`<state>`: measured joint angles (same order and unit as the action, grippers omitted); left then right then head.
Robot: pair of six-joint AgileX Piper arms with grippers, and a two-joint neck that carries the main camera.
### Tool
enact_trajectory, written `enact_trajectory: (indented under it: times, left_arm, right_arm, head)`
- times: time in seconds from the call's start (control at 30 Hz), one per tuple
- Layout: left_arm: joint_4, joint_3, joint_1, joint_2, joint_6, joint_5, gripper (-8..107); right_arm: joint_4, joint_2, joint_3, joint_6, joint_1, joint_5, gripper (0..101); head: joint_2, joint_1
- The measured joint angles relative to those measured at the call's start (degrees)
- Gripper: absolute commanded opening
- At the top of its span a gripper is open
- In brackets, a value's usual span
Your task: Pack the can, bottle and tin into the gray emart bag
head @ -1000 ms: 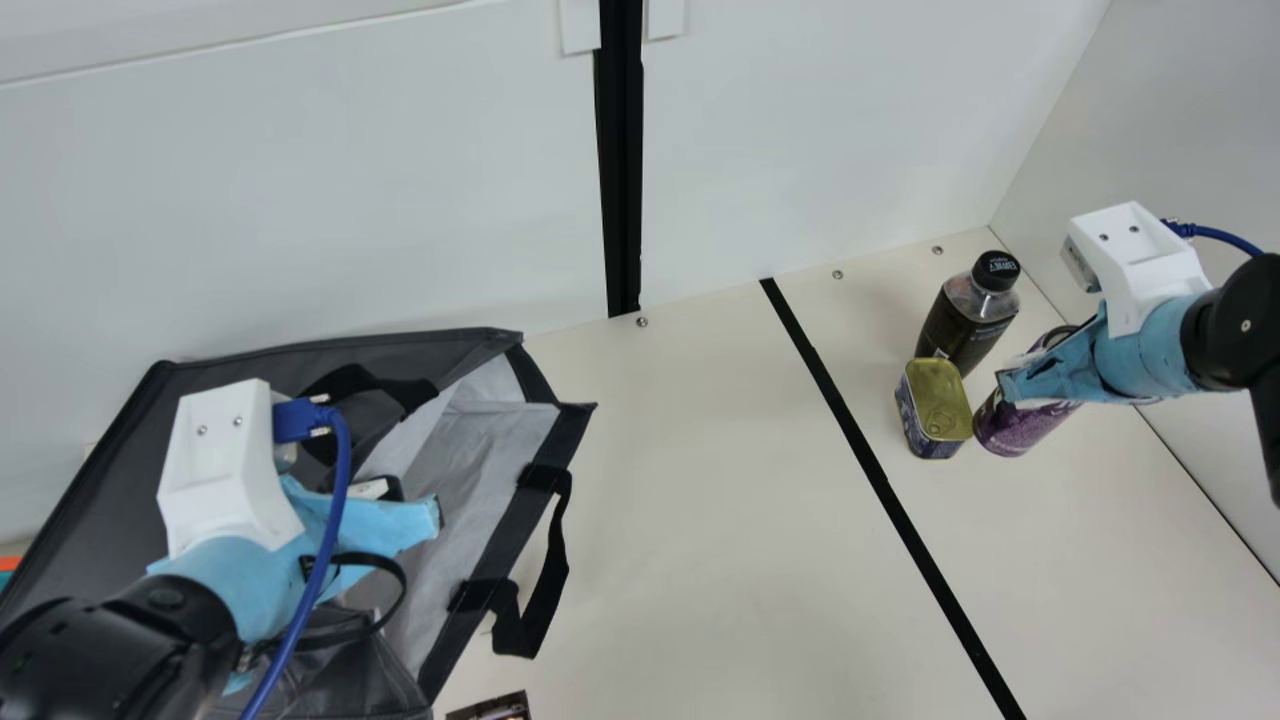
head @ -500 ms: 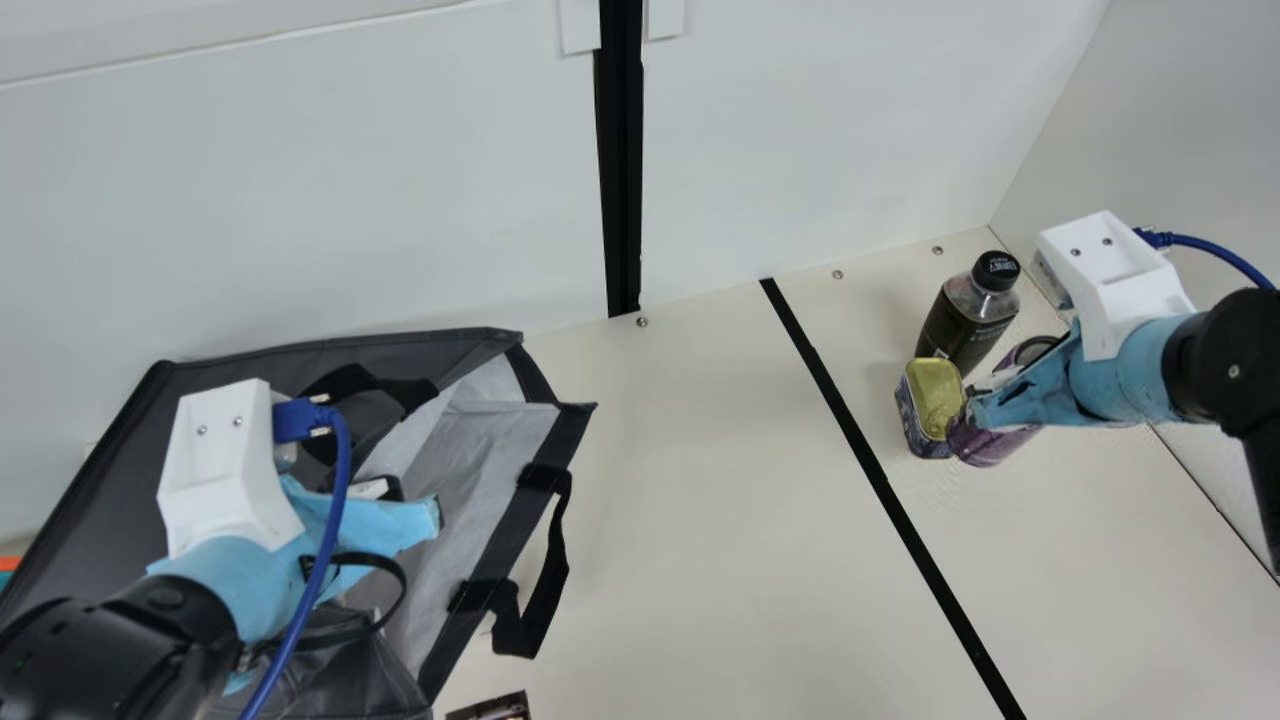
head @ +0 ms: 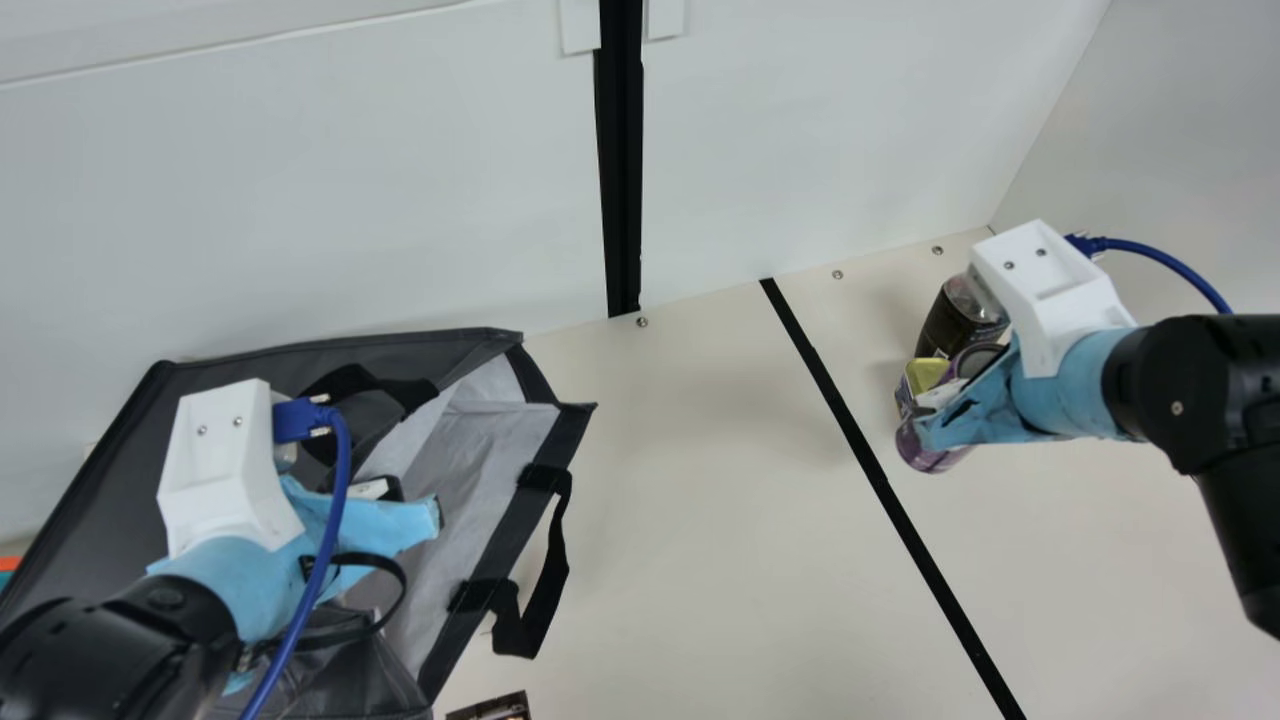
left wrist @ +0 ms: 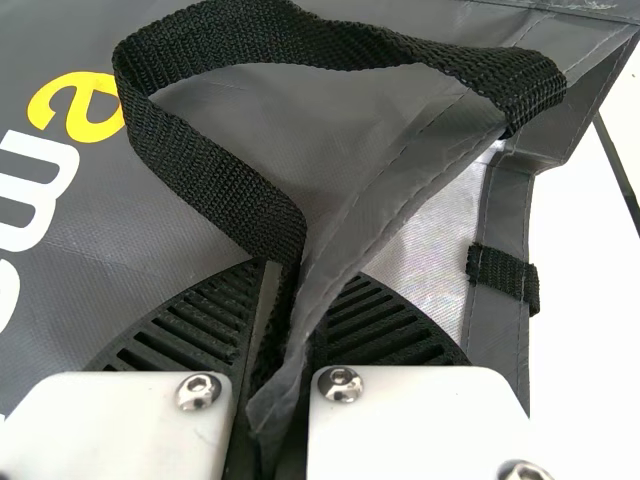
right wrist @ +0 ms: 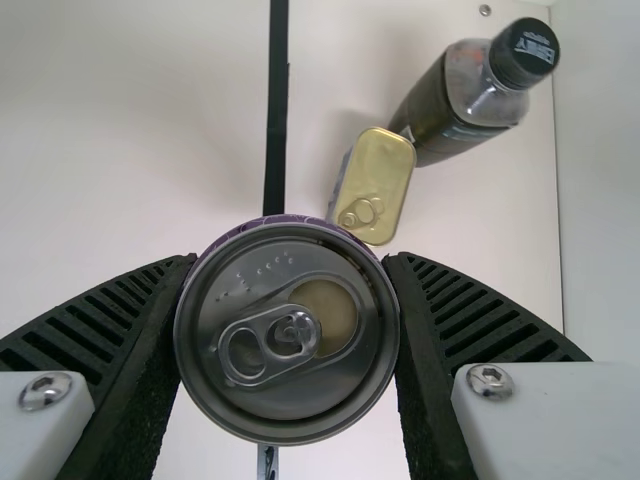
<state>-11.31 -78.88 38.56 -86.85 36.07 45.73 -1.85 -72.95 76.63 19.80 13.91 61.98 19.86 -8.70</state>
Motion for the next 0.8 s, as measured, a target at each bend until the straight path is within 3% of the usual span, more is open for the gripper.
enact_trajectory:
  times: [0.8]
  left_arm:
    - [0.00,0.00,0.00,0.00,0.00,0.00,10]
  right_arm:
    - [-2.32,-1.32,1.96,-4.47,-15.03,0.88,0]
  head:
    - [0.09,0.00]
